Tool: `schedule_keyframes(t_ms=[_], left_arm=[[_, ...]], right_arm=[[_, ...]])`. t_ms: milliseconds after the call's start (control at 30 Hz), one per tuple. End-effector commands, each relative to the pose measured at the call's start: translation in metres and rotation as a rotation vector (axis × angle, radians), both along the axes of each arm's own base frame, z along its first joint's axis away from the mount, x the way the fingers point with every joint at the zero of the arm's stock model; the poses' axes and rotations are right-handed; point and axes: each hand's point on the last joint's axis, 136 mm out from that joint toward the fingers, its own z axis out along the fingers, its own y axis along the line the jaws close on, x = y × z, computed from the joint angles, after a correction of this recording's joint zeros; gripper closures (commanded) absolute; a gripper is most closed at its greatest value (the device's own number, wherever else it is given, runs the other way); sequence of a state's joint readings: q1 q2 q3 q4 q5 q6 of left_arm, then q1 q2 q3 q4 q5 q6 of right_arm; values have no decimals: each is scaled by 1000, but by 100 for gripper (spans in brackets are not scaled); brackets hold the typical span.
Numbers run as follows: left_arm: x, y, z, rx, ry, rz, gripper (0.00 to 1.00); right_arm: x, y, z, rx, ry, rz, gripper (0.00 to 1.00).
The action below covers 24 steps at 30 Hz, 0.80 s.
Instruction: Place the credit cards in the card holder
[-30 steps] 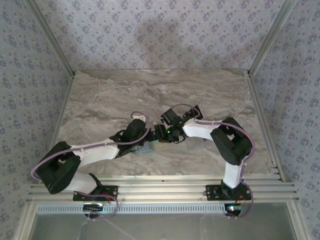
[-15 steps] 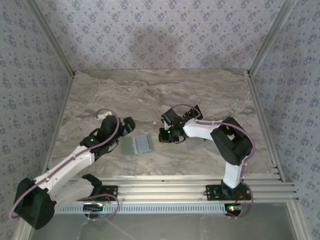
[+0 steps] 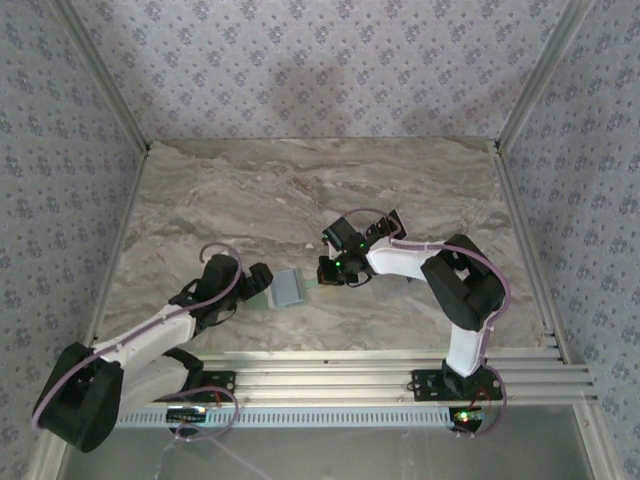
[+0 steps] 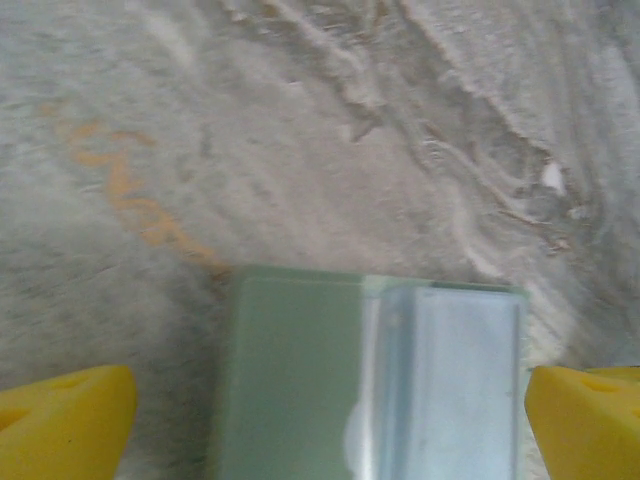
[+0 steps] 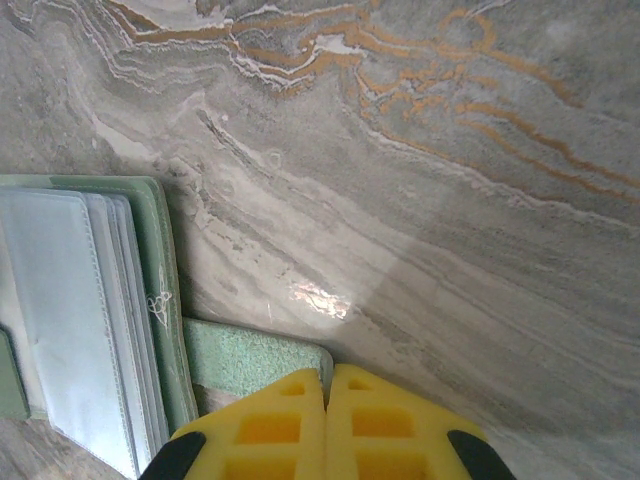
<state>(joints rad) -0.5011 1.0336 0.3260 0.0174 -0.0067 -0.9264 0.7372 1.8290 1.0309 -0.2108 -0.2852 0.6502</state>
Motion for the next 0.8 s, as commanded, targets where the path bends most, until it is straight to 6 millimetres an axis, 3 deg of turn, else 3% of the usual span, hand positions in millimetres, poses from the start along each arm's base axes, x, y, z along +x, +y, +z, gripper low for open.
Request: schedule_keyframes(t_ms=[0, 400, 533, 767], left_arm=[[17, -23, 28, -95, -83, -51, 0], [26, -77, 82, -178, -208, -154, 0], [27, -99, 74, -166, -192, -191, 0], [25, -121, 32, -103, -125, -223, 0]], right_arm=[[-2, -11, -16, -57, 26, -21, 100], [-2, -4, -13, -50, 21, -7, 100], [-1, -5, -10, -44, 16, -8, 100], [-2, -13, 12, -8, -25, -26, 87]])
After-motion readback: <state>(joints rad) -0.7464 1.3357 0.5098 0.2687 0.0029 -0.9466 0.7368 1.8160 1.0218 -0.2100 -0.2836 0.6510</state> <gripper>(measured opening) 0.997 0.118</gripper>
